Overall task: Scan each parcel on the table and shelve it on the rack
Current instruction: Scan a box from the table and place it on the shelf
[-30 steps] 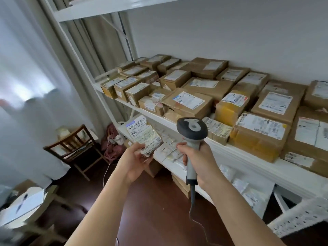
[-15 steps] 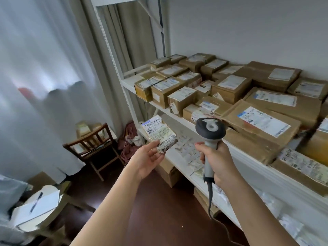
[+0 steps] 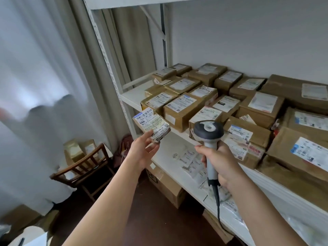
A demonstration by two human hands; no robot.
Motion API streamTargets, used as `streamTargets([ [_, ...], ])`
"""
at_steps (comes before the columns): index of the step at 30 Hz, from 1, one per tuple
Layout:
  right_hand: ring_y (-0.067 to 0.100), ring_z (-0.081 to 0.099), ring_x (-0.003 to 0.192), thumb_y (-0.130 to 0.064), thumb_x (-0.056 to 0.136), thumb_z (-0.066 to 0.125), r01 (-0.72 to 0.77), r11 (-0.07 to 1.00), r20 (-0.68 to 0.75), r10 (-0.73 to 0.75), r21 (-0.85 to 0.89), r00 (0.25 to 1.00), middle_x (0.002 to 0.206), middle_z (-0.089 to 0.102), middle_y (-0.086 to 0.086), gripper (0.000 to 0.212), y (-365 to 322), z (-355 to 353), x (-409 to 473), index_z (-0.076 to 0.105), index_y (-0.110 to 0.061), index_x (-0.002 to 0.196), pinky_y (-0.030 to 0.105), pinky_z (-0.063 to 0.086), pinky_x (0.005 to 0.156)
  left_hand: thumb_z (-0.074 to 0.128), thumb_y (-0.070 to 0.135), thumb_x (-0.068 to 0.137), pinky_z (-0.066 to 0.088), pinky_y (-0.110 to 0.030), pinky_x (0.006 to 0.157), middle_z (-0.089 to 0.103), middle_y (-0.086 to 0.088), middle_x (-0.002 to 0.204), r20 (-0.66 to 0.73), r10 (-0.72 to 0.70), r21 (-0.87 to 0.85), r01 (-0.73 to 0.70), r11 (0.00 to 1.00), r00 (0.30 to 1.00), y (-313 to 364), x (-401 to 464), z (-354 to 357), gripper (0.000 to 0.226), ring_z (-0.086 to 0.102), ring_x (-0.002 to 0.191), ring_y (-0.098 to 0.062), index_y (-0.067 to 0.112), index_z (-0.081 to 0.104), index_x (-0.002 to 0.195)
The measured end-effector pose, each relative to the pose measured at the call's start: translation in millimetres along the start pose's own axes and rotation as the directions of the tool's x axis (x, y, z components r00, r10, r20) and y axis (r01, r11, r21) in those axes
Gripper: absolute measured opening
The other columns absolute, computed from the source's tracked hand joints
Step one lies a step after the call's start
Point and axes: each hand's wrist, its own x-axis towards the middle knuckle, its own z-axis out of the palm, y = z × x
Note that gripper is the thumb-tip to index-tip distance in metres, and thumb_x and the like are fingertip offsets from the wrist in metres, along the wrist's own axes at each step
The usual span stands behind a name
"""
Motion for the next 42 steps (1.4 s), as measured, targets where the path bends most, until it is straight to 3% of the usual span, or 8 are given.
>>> streamTargets([
  [10, 0.008, 0.054, 0.054, -0.010, 0.086, 0.072, -0.002, 0.996, 0.241, 0.022, -0.085, 0.970, 0.068, 0.065, 0.003, 0.012, -55.9, 41.4, 98.7, 0.065, -0.010, 0.095, 0.025, 0.046, 0.055, 0.059, 0.022, 0.091, 0.048, -0.025, 0.057, 0.071, -0.008, 0.099, -0.188, 0.151, -0.077, -0.167, 0.983, 0.970, 81.4, 109.3, 27.3, 0.021, 0.062, 0.077, -0.019, 0.012, 0.063, 0.110],
  [14, 0.009, 0.055, 0.059, -0.011, 0.085, 0.073, -0.027, 0.993, 0.278, 0.058, -0.114, 0.959, 0.088, 0.064, 0.015, 0.020, -62.7, 52.1, 119.8, 0.066, -0.006, 0.103, 0.027, 0.046, 0.060, 0.060, 0.016, 0.093, 0.054, -0.026, 0.065, 0.067, -0.010, 0.111, -0.423, 0.224, -0.122, -0.299, 0.946, 0.878, 98.1, 145.5, 30.0, 0.030, 0.067, 0.087, -0.020, 0.009, 0.054, 0.122],
  [19, 0.008, 0.054, 0.054, -0.009, 0.083, 0.075, -0.061, 0.991, 0.290, 0.094, -0.121, 0.952, 0.095, 0.072, 0.018, 0.030, -69.2, 58.9, 143.0, 0.066, -0.003, 0.111, 0.022, 0.045, 0.049, 0.055, 0.015, 0.093, 0.056, -0.029, 0.075, 0.061, -0.008, 0.119, -0.569, 0.200, -0.080, -0.296, 0.952, 0.798, 117.4, 191.6, 33.7, 0.036, 0.064, 0.094, -0.022, 0.013, 0.046, 0.129],
  [22, 0.007, 0.053, 0.052, -0.008, 0.082, 0.074, -0.082, 0.990, 0.287, 0.112, -0.114, 0.951, 0.103, 0.074, 0.016, 0.032, -71.9, 63.9, 152.0, 0.066, -0.003, 0.113, 0.021, 0.044, 0.047, 0.053, 0.013, 0.093, 0.056, -0.037, 0.091, 0.058, -0.007, 0.124, -0.583, 0.156, -0.051, -0.228, 0.972, 0.797, 124.3, 215.6, 35.3, 0.037, 0.063, 0.103, -0.026, 0.016, 0.043, 0.128],
  [24, 0.008, 0.052, 0.053, -0.009, 0.082, 0.074, -0.082, 0.989, 0.286, 0.115, -0.126, 0.951, 0.091, 0.075, 0.013, 0.033, -74.6, 67.4, 154.1, 0.065, -0.001, 0.114, 0.021, 0.044, 0.048, 0.054, 0.011, 0.093, 0.055, -0.039, 0.093, 0.056, -0.006, 0.125, -0.573, 0.131, -0.025, -0.176, 0.984, 0.809, 127.1, 227.5, 36.6, 0.040, 0.060, 0.104, -0.026, 0.016, 0.040, 0.130],
  [29, 0.008, 0.049, 0.049, -0.008, 0.085, 0.071, -0.095, 0.982, 0.267, 0.136, -0.161, 0.954, 0.056, 0.065, -0.007, 0.031, -81.9, 80.3, 158.7, 0.062, 0.000, 0.114, 0.019, 0.042, 0.044, 0.056, 0.013, 0.092, 0.055, -0.038, 0.080, 0.053, -0.010, 0.125, -0.494, 0.052, 0.079, -0.014, 0.997, 0.868, 139.9, 254.7, 36.1, 0.051, 0.056, 0.099, -0.027, 0.015, 0.036, 0.139],
  [36, 0.010, 0.051, 0.057, -0.011, 0.079, 0.076, -0.121, 0.983, 0.246, 0.152, -0.137, 0.957, 0.102, 0.075, 0.013, 0.044, -78.6, 83.9, 167.5, 0.060, -0.005, 0.120, 0.021, 0.046, 0.047, 0.052, 0.022, 0.095, 0.050, -0.038, 0.092, 0.054, -0.004, 0.131, -0.498, 0.030, 0.091, 0.018, 0.996, 0.867, 142.1, 276.5, 45.3, 0.042, 0.052, 0.103, -0.024, 0.020, 0.041, 0.136],
  [42, 0.009, 0.053, 0.056, -0.011, 0.080, 0.076, -0.132, 0.985, 0.221, 0.153, -0.107, 0.963, 0.107, 0.073, 0.016, 0.043, -76.8, 81.3, 173.0, 0.060, -0.005, 0.120, 0.021, 0.047, 0.048, 0.047, 0.020, 0.097, 0.050, -0.041, 0.097, 0.045, -0.003, 0.141, -0.507, 0.177, 0.253, -0.050, 0.966, 0.844, 150.6, 291.0, 50.3, 0.048, 0.054, 0.110, -0.025, 0.035, 0.045, 0.142],
])
